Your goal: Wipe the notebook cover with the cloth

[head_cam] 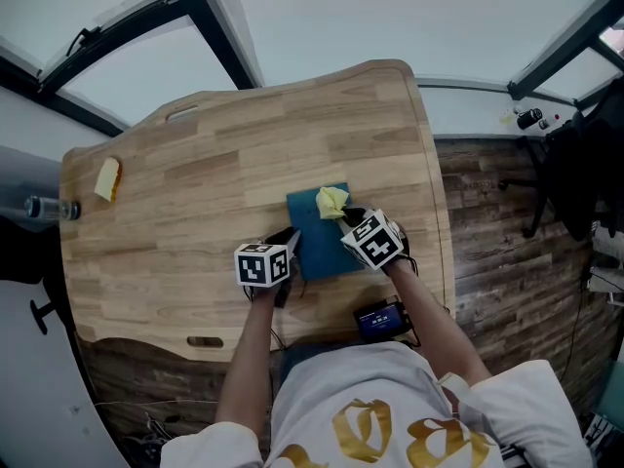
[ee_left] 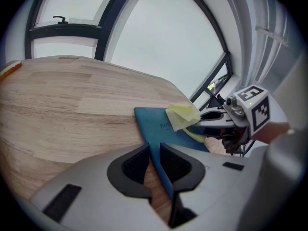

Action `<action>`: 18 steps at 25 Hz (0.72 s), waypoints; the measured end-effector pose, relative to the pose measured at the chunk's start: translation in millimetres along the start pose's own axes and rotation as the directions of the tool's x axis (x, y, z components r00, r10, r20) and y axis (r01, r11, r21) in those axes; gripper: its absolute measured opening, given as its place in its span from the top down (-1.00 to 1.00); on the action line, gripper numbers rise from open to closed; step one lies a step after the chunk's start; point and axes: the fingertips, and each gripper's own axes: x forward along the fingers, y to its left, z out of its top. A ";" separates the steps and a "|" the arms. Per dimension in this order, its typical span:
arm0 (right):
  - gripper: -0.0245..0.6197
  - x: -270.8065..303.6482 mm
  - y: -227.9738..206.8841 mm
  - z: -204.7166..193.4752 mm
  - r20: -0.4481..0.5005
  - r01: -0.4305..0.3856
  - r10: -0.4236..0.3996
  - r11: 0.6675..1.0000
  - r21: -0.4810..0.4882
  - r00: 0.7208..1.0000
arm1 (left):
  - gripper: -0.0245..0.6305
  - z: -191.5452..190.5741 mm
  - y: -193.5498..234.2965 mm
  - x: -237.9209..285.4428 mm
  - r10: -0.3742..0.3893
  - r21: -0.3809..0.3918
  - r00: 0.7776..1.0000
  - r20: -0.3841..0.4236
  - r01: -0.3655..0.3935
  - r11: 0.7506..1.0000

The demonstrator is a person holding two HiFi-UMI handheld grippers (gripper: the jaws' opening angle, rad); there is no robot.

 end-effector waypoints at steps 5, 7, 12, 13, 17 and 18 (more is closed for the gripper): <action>0.81 0.6 -25.8 5.7 0.038 0.082 -0.084 0.996 0.039 0.996 | 0.69 0.7 0.4 0.6 -0.003 0.002 1.000 -0.002 0.003 1.000; 0.81 -0.9 -31.6 7.4 0.043 0.097 -0.100 0.993 0.061 0.994 | 0.69 1.0 0.7 1.2 -0.003 0.000 1.000 -0.001 0.003 1.000; 0.81 -4.6 -40.6 7.2 0.048 0.136 -0.142 0.984 0.113 0.989 | 0.69 0.3 0.6 0.7 -0.005 -0.002 1.000 -0.001 0.005 1.000; 0.81 -5.8 -42.7 7.6 0.051 0.144 -0.152 0.980 0.140 0.987 | 0.69 0.4 0.7 0.9 -0.005 -0.002 1.000 -0.002 0.005 1.000; 0.81 -6.2 -44.6 6.9 0.054 0.165 -0.177 0.970 0.179 0.983 | 0.69 0.2 0.6 1.1 -0.004 -0.001 1.000 -0.001 0.004 1.000; 0.81 -5.6 -43.7 7.0 0.053 0.167 -0.178 0.971 0.174 0.983 | 0.69 0.0 0.7 1.1 -0.003 -0.001 1.000 -0.002 0.003 1.000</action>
